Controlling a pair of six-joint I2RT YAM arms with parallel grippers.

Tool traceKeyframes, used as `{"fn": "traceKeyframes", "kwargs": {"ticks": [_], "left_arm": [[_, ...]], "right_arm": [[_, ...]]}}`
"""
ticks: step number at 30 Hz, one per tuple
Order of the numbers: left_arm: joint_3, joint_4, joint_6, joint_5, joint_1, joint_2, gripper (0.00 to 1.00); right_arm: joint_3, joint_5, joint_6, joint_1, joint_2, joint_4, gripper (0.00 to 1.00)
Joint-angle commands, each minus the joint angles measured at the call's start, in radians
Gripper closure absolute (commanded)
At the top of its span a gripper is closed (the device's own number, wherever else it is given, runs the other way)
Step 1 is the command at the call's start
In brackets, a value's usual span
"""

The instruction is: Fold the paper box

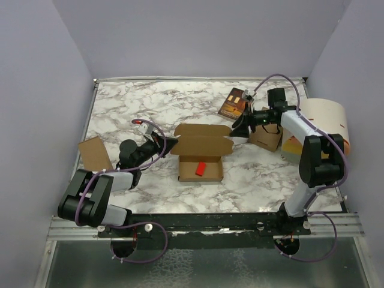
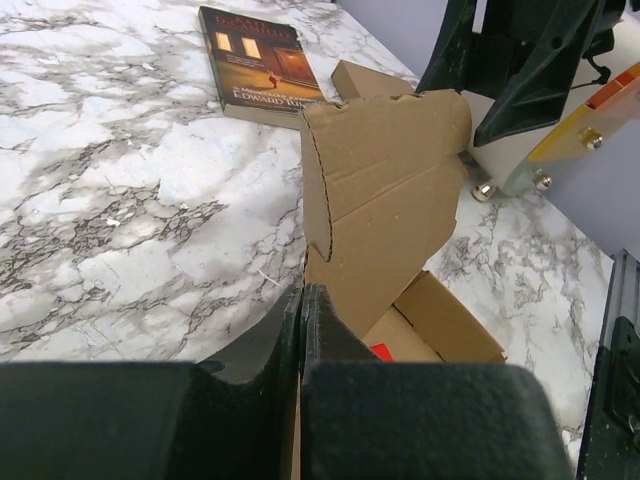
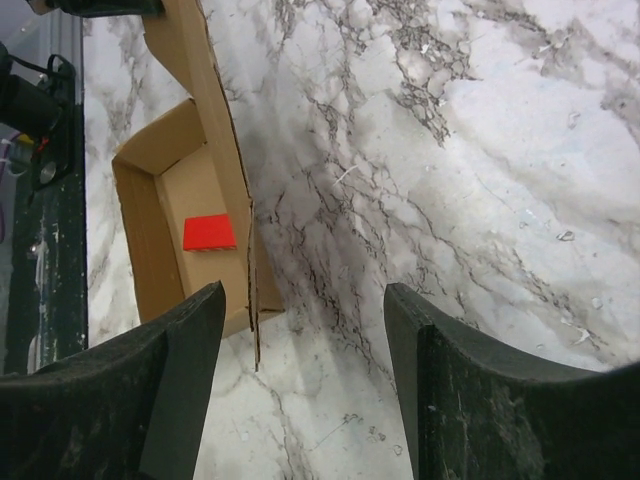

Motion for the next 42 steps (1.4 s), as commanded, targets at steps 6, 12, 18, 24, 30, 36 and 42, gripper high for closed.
{"fn": "traceKeyframes", "kwargs": {"ticks": [6,12,18,24,30,36,42], "left_arm": [[-0.011,0.053,0.019,-0.015,-0.003,-0.038,1.0],[-0.011,0.05,0.018,-0.019,-0.003,-0.039,1.0],[-0.011,0.046,0.02,-0.019,-0.003,-0.041,1.0],[-0.009,0.035,0.024,-0.025,-0.003,-0.04,1.0],[-0.004,0.018,0.03,-0.026,-0.003,-0.045,1.0],[-0.001,0.014,0.029,-0.024,-0.003,-0.041,1.0],[0.004,0.012,0.027,-0.012,-0.003,-0.03,1.0]], "right_arm": [[0.052,-0.066,-0.146,0.037,0.058,-0.18,0.39],[0.083,-0.044,-0.187,0.067,0.105,-0.245,0.49],[0.111,-0.019,-0.212,0.085,0.136,-0.287,0.68],[0.116,0.002,-0.226,0.086,0.119,-0.293,0.75],[0.126,0.001,-0.255,0.086,0.12,-0.323,0.75],[0.137,-0.012,-0.286,0.089,0.133,-0.358,0.75],[0.151,-0.006,-0.297,0.101,0.152,-0.38,0.84]]}}
